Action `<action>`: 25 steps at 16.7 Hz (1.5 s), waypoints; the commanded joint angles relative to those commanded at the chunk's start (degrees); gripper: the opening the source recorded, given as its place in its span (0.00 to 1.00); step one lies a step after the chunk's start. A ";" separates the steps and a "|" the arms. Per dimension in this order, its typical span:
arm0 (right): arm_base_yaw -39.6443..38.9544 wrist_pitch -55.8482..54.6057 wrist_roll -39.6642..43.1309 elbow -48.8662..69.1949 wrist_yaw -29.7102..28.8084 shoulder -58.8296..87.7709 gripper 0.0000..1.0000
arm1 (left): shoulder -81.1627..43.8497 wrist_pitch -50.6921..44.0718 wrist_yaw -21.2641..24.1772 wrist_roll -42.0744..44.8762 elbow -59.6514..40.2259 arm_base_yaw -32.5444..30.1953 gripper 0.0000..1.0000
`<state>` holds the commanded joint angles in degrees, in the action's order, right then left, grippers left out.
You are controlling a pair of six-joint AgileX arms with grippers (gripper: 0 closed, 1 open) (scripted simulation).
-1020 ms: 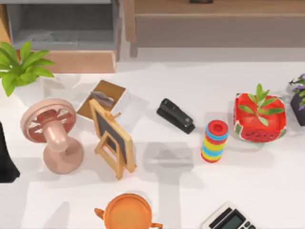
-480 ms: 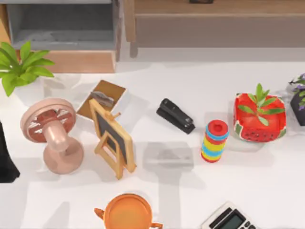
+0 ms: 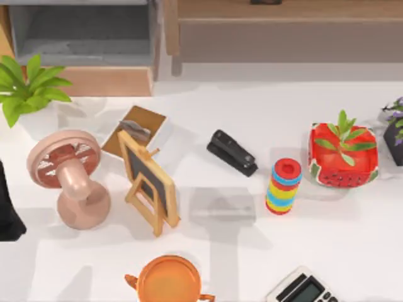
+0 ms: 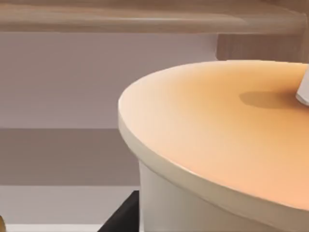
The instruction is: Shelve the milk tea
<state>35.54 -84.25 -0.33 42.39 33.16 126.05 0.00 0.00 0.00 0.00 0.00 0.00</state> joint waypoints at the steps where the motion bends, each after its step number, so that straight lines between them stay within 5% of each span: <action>1: 0.00 0.00 0.00 0.00 0.00 0.00 0.47 | 0.00 0.00 0.00 0.00 0.00 0.00 1.00; 8: 0.00 0.00 0.00 0.00 0.00 0.00 0.00 | 0.00 0.00 0.00 0.00 0.00 0.00 1.00; 25: 0.11 2.10 -0.19 -0.13 0.08 -2.26 0.00 | 0.00 0.00 0.00 0.00 0.00 0.00 1.00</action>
<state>35.64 -82.15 -0.52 42.25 33.24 123.79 0.00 0.00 0.00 0.00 0.00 0.00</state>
